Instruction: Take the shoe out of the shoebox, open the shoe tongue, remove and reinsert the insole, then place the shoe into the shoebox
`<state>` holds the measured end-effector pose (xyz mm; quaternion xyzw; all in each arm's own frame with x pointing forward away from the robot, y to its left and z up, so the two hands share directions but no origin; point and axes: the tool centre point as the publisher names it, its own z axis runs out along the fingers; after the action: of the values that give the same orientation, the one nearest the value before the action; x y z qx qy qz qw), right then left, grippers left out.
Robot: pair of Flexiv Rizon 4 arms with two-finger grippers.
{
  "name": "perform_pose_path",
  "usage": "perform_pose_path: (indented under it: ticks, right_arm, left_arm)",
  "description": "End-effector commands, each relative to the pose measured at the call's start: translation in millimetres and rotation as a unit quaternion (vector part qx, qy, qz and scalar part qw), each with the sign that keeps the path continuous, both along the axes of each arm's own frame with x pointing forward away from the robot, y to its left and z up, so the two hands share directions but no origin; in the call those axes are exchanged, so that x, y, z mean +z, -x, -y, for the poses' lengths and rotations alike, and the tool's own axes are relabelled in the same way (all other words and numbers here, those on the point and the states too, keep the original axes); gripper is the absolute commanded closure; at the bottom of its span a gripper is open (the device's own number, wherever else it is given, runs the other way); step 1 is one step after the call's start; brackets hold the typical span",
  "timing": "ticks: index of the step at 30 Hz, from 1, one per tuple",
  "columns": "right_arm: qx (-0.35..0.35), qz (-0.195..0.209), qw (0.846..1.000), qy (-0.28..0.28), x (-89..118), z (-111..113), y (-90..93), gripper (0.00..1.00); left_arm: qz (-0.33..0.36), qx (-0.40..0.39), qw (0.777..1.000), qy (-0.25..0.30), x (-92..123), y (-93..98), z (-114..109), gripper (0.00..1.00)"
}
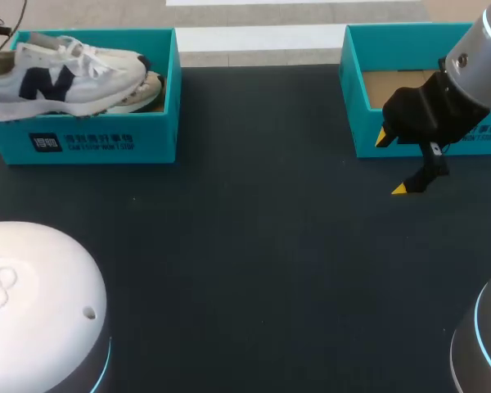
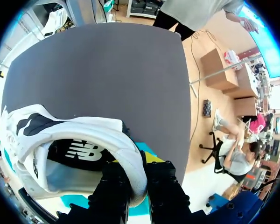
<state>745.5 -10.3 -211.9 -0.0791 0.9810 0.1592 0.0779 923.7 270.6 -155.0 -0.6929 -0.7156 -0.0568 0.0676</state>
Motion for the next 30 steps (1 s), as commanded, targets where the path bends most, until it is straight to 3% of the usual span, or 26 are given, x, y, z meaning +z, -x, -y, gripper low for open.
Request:
perform_pose_path:
  ticks: [1,16,30]
  right_arm:
    - [0.000,0.000,1.000,0.001,-0.9,-1.1,-1.0,0.00]
    - [0.000,0.000,1.000,0.001,-0.9,-1.1,-1.0,0.00]
    - [0.000,0.000,1.000,0.001,-0.9,-1.1,-1.0,0.00]
  left_arm:
    - [0.018,-0.007,1.000,-0.005,3.3,18.5,19.9,1.00]
    - [0.008,-0.033,0.999,-0.007,-12.6,67.3,105.1,1.00]
    - [-0.004,-0.046,0.999,0.014,-32.2,121.5,200.3,1.00]
